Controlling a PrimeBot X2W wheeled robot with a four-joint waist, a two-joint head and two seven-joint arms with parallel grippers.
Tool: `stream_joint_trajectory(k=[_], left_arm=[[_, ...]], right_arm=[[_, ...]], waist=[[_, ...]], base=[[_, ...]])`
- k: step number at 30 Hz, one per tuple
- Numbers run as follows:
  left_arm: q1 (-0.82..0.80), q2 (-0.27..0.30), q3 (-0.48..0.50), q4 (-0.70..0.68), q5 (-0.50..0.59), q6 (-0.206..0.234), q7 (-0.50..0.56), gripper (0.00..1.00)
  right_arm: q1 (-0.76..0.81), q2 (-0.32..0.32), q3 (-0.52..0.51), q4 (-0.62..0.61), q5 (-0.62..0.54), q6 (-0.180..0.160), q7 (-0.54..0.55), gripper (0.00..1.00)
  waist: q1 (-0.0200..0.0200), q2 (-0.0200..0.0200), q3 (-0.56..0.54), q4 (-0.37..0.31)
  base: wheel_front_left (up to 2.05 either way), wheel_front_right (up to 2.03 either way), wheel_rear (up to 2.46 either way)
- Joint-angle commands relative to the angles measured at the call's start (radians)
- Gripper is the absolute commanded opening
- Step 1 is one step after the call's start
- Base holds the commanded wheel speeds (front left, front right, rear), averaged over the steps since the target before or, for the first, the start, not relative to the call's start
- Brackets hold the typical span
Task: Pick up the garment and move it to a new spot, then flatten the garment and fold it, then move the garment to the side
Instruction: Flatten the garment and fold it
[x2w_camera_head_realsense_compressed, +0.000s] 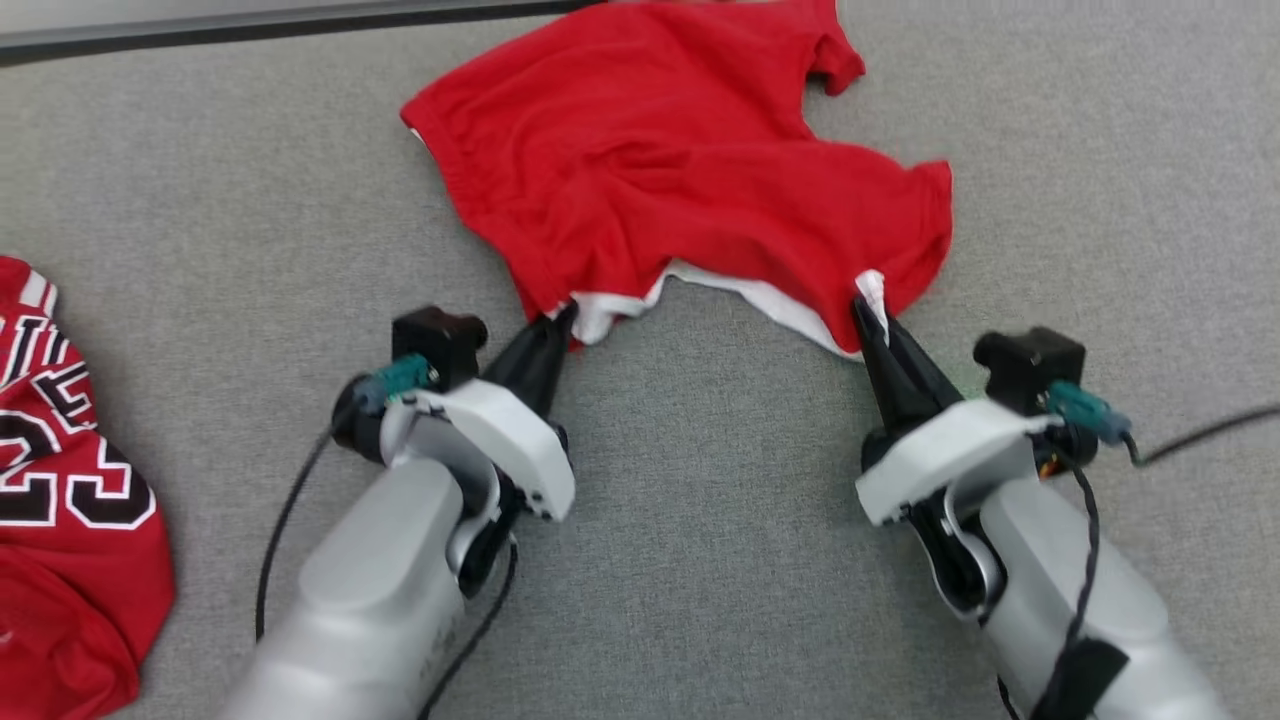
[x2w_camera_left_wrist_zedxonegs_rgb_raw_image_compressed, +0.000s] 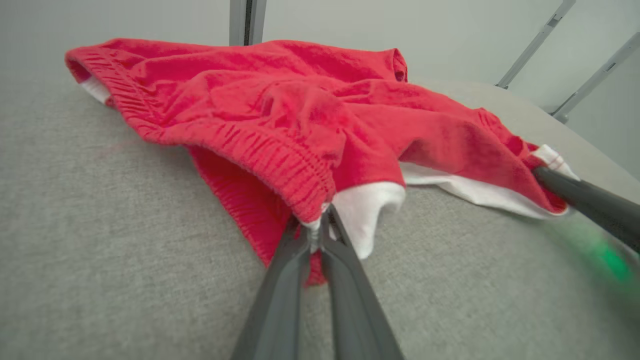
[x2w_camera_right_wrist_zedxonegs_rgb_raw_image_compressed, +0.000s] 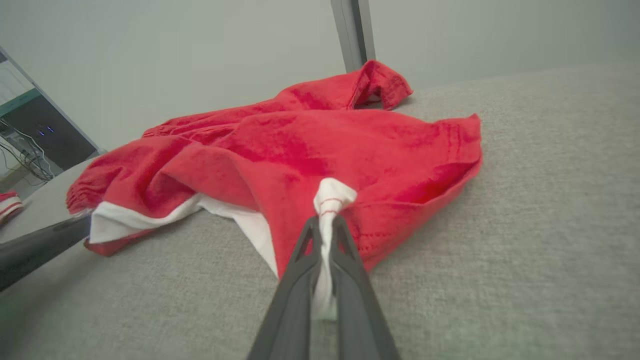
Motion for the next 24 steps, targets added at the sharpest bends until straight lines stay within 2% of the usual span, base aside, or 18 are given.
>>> stream_joint_trajectory(k=[1,4,10,18,24], left_arm=[[0.050,0.004,-0.010,-0.037,0.011,-0.001,-0.002,0.00],[0.128,0.007,-0.005,-0.104,0.026,-0.001,-0.002,0.00],[0.302,0.037,0.073,-0.254,0.055,-0.001,-0.002,0.00],[0.575,0.048,0.187,-0.464,0.097,0.057,-0.002,0.00],[0.752,0.067,0.184,-0.587,0.089,0.081,0.014,0.00]], right_arm=[[0.065,-0.016,-0.020,-0.055,-0.004,0.000,-0.005,0.00],[0.177,-0.032,-0.055,-0.147,-0.014,0.000,-0.005,0.00],[0.378,-0.039,-0.145,-0.298,-0.046,0.000,-0.003,0.00],[0.645,-0.019,-0.240,-0.453,-0.109,0.000,0.004,0.00],[0.824,0.017,-0.314,-0.597,-0.171,0.000,0.067,0.00]], waist=[[0.0000,0.0000,-0.035,0.013],[0.0000,0.0000,-0.085,0.017],[0.0000,0.0000,-0.174,0.018],[0.0000,0.0000,-0.279,0.033],[0.0000,0.0000,-0.340,0.035]], base=[[0.00,0.00,0.00],[0.00,0.00,0.00],[0.00,0.00,0.00],[0.00,0.00,0.00],[0.00,0.00,0.00]])
